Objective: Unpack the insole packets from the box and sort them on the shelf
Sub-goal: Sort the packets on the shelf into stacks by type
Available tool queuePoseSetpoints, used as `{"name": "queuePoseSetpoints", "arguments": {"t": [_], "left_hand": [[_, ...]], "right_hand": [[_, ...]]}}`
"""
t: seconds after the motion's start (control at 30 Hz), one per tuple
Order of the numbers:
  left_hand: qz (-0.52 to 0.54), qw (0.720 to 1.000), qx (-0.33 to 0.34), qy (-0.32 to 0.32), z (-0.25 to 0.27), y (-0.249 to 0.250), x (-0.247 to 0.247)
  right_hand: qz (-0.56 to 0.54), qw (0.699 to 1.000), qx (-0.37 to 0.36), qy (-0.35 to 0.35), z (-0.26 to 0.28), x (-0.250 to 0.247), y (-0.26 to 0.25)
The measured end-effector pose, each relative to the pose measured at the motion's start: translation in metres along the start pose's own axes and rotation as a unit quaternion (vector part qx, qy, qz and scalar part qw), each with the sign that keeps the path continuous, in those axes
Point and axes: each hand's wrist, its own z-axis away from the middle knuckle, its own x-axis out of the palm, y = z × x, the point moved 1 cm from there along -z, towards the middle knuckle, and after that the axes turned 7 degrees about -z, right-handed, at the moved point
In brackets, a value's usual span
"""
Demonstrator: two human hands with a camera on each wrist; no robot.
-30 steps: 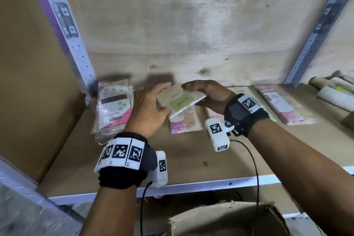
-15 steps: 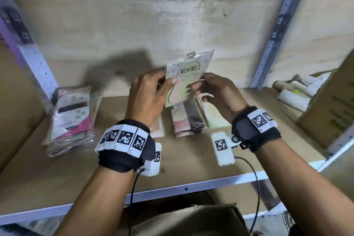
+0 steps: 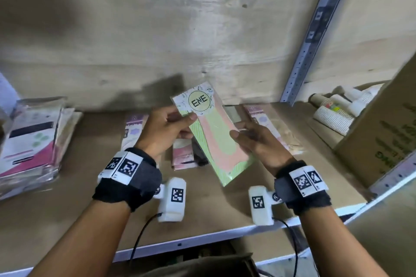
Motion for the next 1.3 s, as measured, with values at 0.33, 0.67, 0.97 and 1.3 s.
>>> {"name": "queuePoseSetpoints", "arguments": {"t": [0.33,0.67,0.97,1.3], "left_hand": [[-0.078,0.991,-0.045,0.098,-0.012,-0.008,-0.007],[-0.07,0.989,-0.101,0.076,-0.018,-0.006,-0.018],[0.06,0.981,-0.167,-0.081,-0.004,-0.011,0.02],[-0.075,0.981,-0.14,-0.108,-0.005,0.003,0.075]], "right_hand": [[0.042,0.993,0.064,-0.086,0.006,-0.007,0.013],[0.02,0.978,0.096,-0.185,0.011,-0.023,0.007],[-0.025,0.996,0.078,-0.03,0.003,-0.044,0.01],[-0.032,0.988,0.131,0.071,-0.018,-0.049,0.016]]}}
